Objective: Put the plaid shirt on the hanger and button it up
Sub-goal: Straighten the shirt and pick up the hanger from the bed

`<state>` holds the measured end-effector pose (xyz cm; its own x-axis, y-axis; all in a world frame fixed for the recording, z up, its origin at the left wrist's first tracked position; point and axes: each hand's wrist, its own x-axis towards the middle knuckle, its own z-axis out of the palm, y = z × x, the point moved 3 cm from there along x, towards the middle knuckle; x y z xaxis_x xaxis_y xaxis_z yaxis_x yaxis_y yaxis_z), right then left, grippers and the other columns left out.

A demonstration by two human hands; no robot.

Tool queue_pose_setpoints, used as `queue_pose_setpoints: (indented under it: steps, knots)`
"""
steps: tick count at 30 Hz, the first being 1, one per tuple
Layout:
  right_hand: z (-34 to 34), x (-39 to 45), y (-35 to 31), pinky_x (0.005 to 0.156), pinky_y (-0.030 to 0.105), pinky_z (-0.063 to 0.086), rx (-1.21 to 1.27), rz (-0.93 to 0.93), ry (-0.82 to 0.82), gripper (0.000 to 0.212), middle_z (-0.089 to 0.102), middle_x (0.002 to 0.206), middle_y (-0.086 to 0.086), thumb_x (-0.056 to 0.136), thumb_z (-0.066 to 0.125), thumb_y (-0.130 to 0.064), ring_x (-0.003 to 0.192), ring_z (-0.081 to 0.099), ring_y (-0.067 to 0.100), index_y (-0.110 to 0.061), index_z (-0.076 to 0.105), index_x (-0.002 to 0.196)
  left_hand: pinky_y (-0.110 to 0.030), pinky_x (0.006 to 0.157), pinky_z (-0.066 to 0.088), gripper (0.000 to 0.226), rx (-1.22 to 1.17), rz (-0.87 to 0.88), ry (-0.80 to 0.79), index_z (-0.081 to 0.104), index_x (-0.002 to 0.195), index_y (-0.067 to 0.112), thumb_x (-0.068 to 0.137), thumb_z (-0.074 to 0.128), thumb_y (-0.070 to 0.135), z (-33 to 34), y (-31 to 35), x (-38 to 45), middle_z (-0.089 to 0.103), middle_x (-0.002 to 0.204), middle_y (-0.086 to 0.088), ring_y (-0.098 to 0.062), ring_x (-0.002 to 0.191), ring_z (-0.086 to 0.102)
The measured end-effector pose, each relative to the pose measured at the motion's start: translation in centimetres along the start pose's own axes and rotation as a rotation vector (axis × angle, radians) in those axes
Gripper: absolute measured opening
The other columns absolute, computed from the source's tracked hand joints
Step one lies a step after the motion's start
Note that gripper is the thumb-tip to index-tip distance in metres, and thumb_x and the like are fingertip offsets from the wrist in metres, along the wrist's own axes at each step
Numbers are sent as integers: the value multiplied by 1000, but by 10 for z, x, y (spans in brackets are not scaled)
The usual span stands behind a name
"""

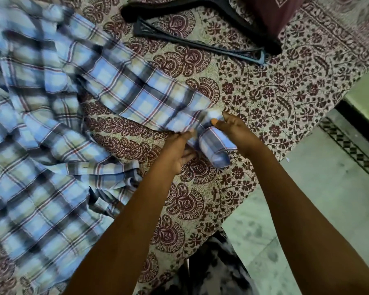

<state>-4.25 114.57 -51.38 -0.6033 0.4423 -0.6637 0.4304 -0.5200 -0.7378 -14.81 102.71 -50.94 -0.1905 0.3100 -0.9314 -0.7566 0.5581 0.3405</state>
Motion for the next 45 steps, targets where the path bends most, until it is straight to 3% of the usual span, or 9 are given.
queue_pose_setpoints:
  steps: [8, 14, 17, 20, 28, 33, 37, 41, 45]
  knots:
    - [-27, -10, -3, 63, 27, 53, -38, -42, 187, 11, 72, 70, -6, 87, 62, -21, 64, 66, 11, -14, 62, 79, -38, 79, 54, 21, -487, 88, -123, 56, 102, 8, 84, 59, -2, 22, -5, -2, 65, 99, -10, -23, 94, 62]
    - [-24, -12, 4, 89, 43, 52, 305, 142, -31, 70, 63, 118, 11, 79, 44, -65, 104, 63, 28, -16, 50, 128, -38, 80, 55, 33, -528, 193, -125, 48, 111, 5, 82, 61, -3, 37, 24, -2, 62, 106, -14, -26, 98, 61]
    - [-19, -14, 6, 75, 31, 57, 480, 166, -40, 60, 66, 105, 9, 73, 62, -40, 87, 67, 18, -9, 51, 122, -42, 94, 50, 28, -339, 235, -9, 53, 99, 16, 79, 66, 2, 43, 30, 3, 61, 116, -12, -27, 108, 58]
    - [-33, -11, 9, 67, 25, 58, 518, 128, 175, 54, 65, 104, 12, 73, 68, -13, 83, 68, 18, -2, 49, 122, -24, 66, 50, 30, -73, 236, 81, 54, 107, 14, 81, 68, 12, 43, 26, 9, 60, 110, -7, -12, 80, 55]
    - [-108, -23, -23, 62, 24, 56, 612, -151, 347, 14, 72, 82, -4, 94, 43, -12, 74, 68, 11, -14, 53, 104, -17, 43, 37, 41, -169, 292, 296, 51, 116, 5, 83, 67, 24, -25, 49, 45, 53, 74, 0, -8, 53, 42]
    - [-132, 6, -20, 56, 23, 53, 243, 43, 676, 29, 62, 111, 12, 92, 53, -10, 79, 61, 17, -5, 50, 121, -13, 35, 26, 14, -59, 415, 367, 51, 81, 16, 85, 64, 13, -51, 83, 60, 48, 67, -2, -12, 52, 36]
    - [-133, 7, -19, 70, 23, 42, -294, 92, 1108, 33, 61, 119, 17, 88, 59, -17, 96, 59, 26, -5, 54, 118, -22, 53, 39, 34, 11, 456, 470, 54, 111, 6, 80, 68, 7, -72, 90, 63, 59, 95, -11, -18, 71, 50]
    - [-102, 13, -26, 85, 37, 45, -542, -44, 1216, 37, 57, 122, 18, 85, 53, -18, 111, 54, 34, -8, 52, 121, -29, 65, 47, 28, 105, 512, 564, 57, 95, 13, 74, 70, 2, -98, 94, 62, 63, 94, -15, -21, 76, 57]
    - [-34, 39, -43, 87, 44, 41, -596, -235, 1139, 39, 56, 118, 21, 82, 48, -21, 111, 51, 39, -6, 55, 117, -19, 47, 43, 13, 206, 609, 575, 58, 86, 16, 78, 61, 6, -125, 115, 48, 55, 72, 0, -12, 60, 48]
